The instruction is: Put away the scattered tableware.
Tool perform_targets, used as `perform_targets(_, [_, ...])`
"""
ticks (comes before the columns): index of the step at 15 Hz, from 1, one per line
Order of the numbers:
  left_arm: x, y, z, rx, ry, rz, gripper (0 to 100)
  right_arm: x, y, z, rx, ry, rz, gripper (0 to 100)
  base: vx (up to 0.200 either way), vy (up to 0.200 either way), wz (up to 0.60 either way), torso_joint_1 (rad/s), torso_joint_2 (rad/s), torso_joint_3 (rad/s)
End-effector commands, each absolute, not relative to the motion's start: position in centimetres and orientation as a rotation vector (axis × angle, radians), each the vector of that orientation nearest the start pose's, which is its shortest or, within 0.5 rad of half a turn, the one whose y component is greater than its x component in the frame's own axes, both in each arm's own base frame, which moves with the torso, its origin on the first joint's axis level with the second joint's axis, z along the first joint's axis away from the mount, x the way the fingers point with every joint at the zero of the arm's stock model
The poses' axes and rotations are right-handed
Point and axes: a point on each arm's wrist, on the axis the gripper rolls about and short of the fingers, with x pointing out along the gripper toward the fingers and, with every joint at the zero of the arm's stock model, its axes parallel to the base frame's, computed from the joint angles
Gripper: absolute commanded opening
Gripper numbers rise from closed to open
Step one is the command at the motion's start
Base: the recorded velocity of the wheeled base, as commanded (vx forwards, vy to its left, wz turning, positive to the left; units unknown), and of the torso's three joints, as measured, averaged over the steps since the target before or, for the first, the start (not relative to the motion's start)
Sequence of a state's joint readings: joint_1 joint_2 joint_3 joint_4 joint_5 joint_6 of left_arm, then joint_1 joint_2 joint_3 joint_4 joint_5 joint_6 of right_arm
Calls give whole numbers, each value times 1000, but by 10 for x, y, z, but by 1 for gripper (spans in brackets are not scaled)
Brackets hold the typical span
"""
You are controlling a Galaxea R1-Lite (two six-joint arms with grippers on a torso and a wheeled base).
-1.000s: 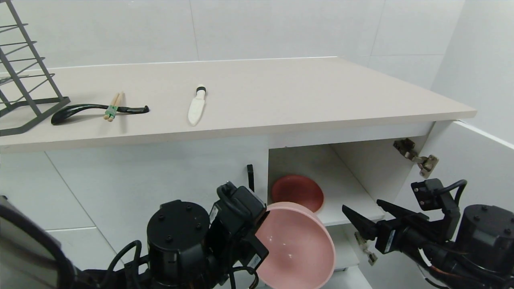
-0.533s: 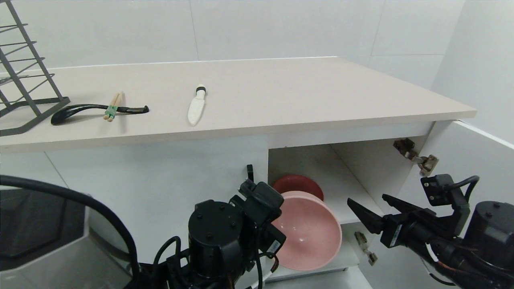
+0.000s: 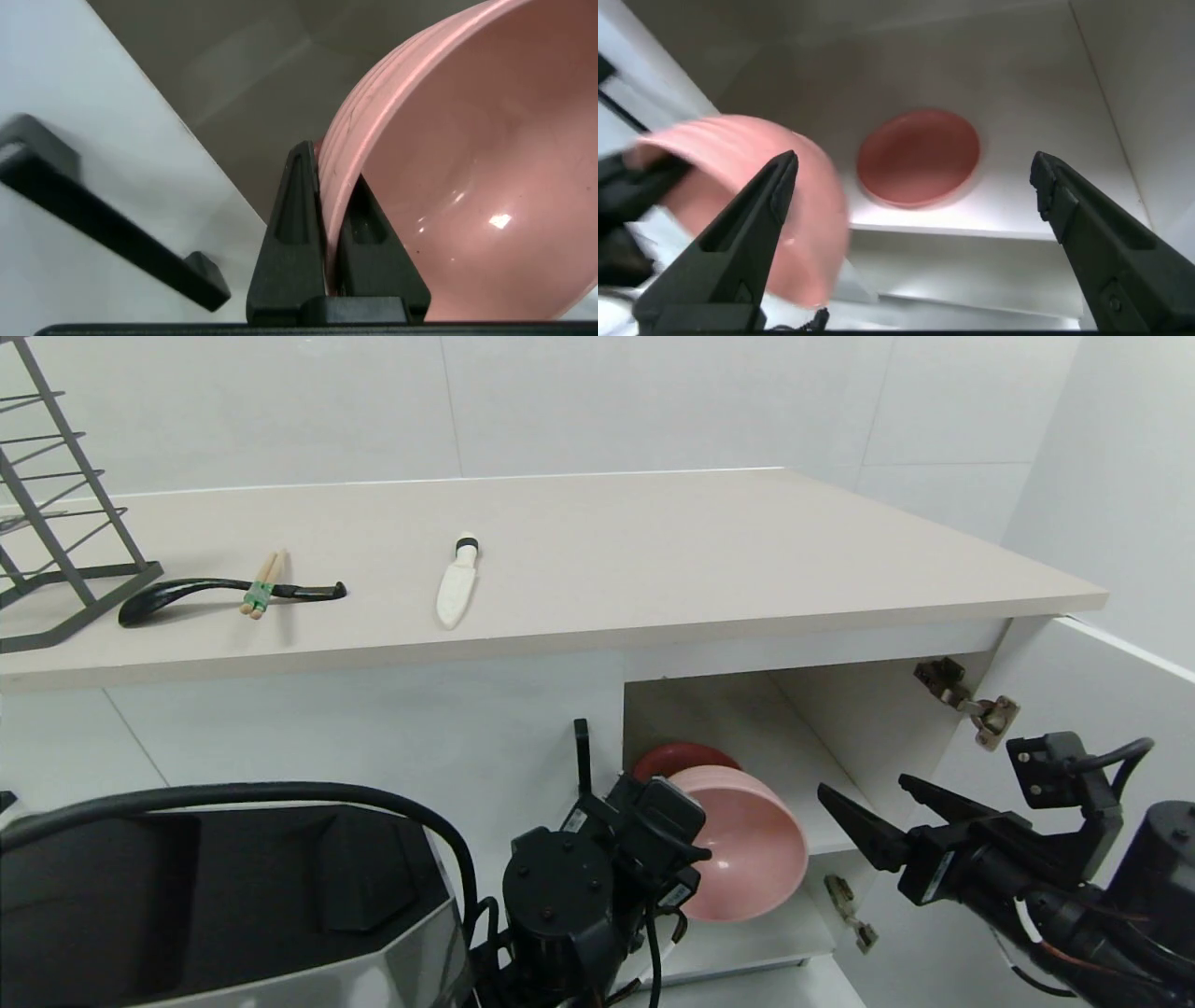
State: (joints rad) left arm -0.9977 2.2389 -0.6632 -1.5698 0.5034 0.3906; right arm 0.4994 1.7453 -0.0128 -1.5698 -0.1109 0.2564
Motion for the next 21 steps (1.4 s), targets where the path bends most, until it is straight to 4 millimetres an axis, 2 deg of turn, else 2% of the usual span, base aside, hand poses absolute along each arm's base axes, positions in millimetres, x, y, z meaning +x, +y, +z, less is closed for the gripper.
perform_targets(1, [207, -303, 54, 389, -90, -483, 0, 172, 92, 100, 211, 181, 376, 100, 0, 0, 0, 0, 0, 0])
perform_targets(6, [216, -315, 71, 327, -143, -402, 0, 171, 97, 96, 203, 199, 393, 100, 0, 0, 0, 0, 0, 0])
perform_targets(10, [212, -326, 80, 287, -168, -374, 0, 177, 100, 82, 182, 267, 383, 100, 0, 0, 0, 0, 0, 0])
perform_targets(12, [209, -330, 80, 272, -169, -383, 0, 182, 100, 75, 173, 295, 367, 100, 0, 0, 0, 0, 0, 0])
perform_targets(16, [207, -331, 72, 269, -153, -410, 0, 185, 97, 75, 179, 290, 344, 100, 0, 0, 0, 0, 0, 0])
perform_targets(21, [210, -336, 77, 177, -159, -412, 0, 186, 96, 76, 180, 288, 340, 100, 0, 0, 0, 0, 0, 0])
